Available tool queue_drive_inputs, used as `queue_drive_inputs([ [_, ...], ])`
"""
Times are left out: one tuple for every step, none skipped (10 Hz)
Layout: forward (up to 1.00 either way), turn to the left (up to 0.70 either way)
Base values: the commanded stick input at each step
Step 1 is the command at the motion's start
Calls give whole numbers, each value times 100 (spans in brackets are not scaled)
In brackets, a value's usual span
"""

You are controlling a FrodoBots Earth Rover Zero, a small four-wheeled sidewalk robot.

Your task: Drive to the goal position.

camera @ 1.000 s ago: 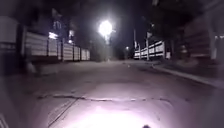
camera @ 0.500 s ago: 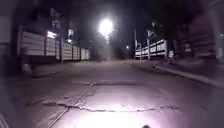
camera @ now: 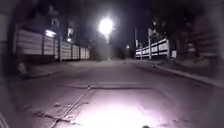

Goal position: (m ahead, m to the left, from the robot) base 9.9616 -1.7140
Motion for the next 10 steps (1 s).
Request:
queue_drive_inputs([
  [70,0],
  [70,0],
  [70,0],
  [70,0],
  [70,0],
  [70,0],
  [70,0],
  [70,0],
  [70,0],
  [70,0],
])
